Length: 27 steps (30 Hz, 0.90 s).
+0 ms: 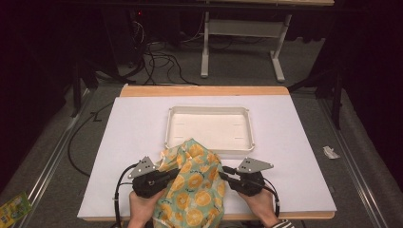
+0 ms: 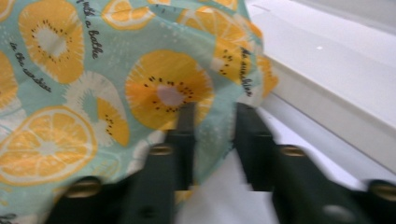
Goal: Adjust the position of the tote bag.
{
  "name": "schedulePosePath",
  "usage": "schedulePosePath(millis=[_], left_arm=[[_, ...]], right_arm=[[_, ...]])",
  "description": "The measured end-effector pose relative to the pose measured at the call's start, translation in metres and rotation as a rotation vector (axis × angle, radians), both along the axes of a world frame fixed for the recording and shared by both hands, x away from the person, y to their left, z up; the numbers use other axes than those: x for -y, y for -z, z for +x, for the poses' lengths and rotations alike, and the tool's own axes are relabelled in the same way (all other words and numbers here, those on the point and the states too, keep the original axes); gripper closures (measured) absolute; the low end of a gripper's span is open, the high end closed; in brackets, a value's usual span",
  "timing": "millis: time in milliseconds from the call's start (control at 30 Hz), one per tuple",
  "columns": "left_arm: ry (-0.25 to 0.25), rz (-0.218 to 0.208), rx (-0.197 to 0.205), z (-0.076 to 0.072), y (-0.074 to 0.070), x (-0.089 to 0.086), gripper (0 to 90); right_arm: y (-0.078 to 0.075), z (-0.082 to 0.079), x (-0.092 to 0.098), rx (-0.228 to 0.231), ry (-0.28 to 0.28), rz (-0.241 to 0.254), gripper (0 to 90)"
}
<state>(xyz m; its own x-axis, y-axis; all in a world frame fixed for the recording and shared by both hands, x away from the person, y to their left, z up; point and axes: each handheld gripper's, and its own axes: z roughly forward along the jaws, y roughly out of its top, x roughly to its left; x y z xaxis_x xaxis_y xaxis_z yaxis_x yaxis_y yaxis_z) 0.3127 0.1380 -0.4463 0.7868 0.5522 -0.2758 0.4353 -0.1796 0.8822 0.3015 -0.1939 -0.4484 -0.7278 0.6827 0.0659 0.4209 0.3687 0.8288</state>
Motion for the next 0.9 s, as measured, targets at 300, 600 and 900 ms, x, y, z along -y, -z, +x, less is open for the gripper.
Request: schedulePosePath(millis=[300,600,900], left_arm=[[0.003,-0.004,0.006,-0.001,-0.003,-0.001,90.0],[0.004,-0.007,0.017,-0.002,-0.006,0.000,90.0],[0.010,-0.011,0.030,-0.004,-0.012,-0.001,90.0]], right_arm=[[0.006,0.010,-0.012,-0.089,-0.007,-0.025,36.0],[0.007,0.008,-0.013,-0.090,-0.047,-0.056,79.2],[0.004,0.005,-0.005,-0.048,-0.031,-0.077,90.0]])
